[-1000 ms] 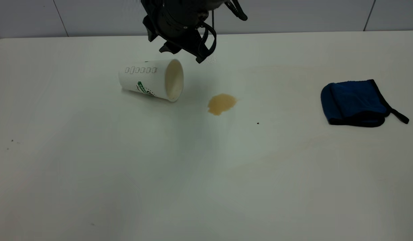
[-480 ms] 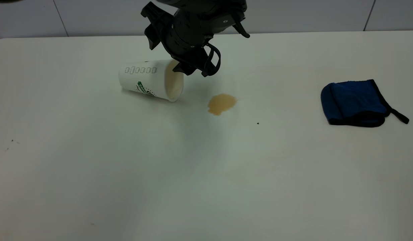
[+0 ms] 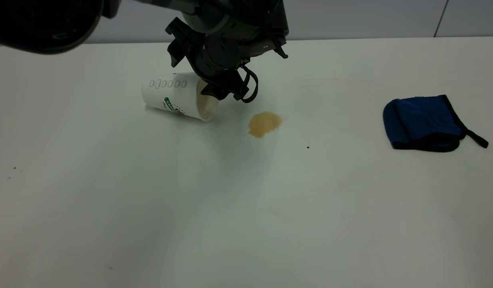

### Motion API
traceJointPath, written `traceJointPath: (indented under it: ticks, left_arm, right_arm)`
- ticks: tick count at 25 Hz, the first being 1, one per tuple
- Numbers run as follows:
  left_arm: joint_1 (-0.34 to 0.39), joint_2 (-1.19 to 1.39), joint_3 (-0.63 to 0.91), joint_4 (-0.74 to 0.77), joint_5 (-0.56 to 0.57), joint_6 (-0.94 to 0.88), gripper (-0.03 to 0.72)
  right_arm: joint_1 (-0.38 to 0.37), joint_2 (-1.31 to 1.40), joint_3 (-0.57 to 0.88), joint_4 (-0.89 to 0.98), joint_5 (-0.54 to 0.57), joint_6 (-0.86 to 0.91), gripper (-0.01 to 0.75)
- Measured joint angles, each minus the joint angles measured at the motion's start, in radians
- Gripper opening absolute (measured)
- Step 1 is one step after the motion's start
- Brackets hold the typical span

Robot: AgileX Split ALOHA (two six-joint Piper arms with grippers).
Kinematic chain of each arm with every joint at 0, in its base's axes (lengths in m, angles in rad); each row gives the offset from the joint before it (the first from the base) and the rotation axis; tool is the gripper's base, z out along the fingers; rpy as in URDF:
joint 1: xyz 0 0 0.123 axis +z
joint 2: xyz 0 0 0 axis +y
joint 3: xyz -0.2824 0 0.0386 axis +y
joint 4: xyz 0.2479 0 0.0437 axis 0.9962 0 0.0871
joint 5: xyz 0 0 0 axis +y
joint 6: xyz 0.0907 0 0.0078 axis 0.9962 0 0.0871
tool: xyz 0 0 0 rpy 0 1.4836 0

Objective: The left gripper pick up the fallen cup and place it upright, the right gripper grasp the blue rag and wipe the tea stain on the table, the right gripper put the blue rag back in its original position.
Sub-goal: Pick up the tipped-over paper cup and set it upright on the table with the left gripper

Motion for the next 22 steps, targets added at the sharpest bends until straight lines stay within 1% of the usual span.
traceJointPath:
  ticks: [3, 5, 8, 12, 13, 14, 16, 19, 22]
  left_arm:
    - [0.005, 0.023, -0.008, 0.023, 0.004, -0.007, 0.64]
    - [0.007, 0.035, -0.01, 0.041, 0.008, -0.009, 0.577]
    - [0.009, 0.049, -0.01, 0.074, 0.014, -0.024, 0.426]
    - [0.009, 0.052, -0.011, 0.125, 0.028, -0.056, 0.152]
    - [0.009, 0.052, -0.013, 0.145, 0.043, -0.059, 0.094]
    - [0.009, 0.052, -0.021, 0.157, 0.062, -0.061, 0.056]
    - [0.01, 0.052, -0.062, 0.153, 0.102, -0.063, 0.021]
    - [0.013, 0.052, -0.169, 0.124, 0.181, -0.027, 0.006]
    - [0.033, 0.023, -0.285, -0.005, 0.207, 0.08, 0.006]
  right_arm:
    - [0.0, 0.0, 0.0, 0.0, 0.0, 0.0, 0.561]
    - [0.0, 0.0, 0.0, 0.0, 0.0, 0.0, 0.561]
    - [0.0, 0.0, 0.0, 0.0, 0.0, 0.0, 0.561]
    - [0.0, 0.0, 0.0, 0.0, 0.0, 0.0, 0.561]
    - [0.0, 0.0, 0.0, 0.0, 0.0, 0.0, 0.561]
    - [0.0, 0.0, 0.0, 0.0, 0.0, 0.0, 0.561]
    - [0.0, 0.0, 0.0, 0.0, 0.0, 0.0, 0.561]
    - [0.0, 0.0, 0.0, 0.0, 0.0, 0.0, 0.561]
    - [0.0, 0.0, 0.0, 0.0, 0.0, 0.0, 0.561]
